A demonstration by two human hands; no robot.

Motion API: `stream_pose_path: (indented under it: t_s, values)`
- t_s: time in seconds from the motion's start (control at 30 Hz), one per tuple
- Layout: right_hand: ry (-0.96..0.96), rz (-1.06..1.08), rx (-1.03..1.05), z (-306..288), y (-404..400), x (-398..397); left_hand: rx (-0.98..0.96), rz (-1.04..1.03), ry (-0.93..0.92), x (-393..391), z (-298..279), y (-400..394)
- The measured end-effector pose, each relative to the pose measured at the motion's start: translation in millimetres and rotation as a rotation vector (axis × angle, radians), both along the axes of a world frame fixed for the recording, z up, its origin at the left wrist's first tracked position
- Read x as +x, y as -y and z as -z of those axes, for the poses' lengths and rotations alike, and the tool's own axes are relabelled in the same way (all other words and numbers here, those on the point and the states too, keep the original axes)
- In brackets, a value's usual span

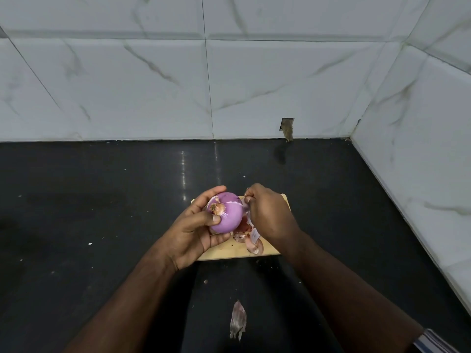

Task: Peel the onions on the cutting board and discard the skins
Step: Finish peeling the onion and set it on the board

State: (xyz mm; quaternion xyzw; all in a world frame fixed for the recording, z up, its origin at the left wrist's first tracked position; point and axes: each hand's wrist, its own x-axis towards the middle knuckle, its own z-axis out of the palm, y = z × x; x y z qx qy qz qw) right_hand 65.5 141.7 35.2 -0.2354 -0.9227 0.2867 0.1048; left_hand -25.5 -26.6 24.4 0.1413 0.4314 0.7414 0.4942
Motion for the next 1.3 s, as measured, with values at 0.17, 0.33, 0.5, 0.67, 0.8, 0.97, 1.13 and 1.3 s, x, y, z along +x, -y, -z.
stream_pose_path:
  t_s: [0.17, 0.33, 0.5, 0.67, 0.8, 0.97, 1.13, 1.3]
  values:
    - [0.056, -0.044, 0.095, 3.0, 6.0, -7.3, 0.065, 0.029, 0.060, 2.3, 1.8, -1.0]
    - [0.078, 0.004, 0.000, 4.0, -15.4, -8.1, 0.062, 0.092, -0.003, 3.8, -7.2, 3.2]
    - [0.143, 0.004, -0.011, 12.7, -19.8, -9.7, -0.098, -0.008, -0.025, -3.0, -0.6, 3.9]
    - [-0.121, -0.038, -0.239, -14.7, -27.8, 6.4, -0.177, -0.023, -0.055, -2.9, 0.1, 7.4]
    - [0.000, -0.371, -0.272, -32.5, -13.6, 10.8, -0.214, -0.034, -0.114, -4.3, -0.6, 6.0]
    - [-0.117, -0.314, -0.198, -26.4, -6.9, 9.8, -0.231, -0.003, -0.187, -4.0, -5.4, 3.1]
    - [-0.191, -0.185, -0.177, -23.1, -2.6, 9.6, -0.224, -0.005, -0.204, -3.7, -6.3, 1.8]
    - [-0.190, 0.038, -0.322, -17.6, -5.6, 5.2, -0.163, 0.022, -0.172, -6.0, -7.6, 5.9]
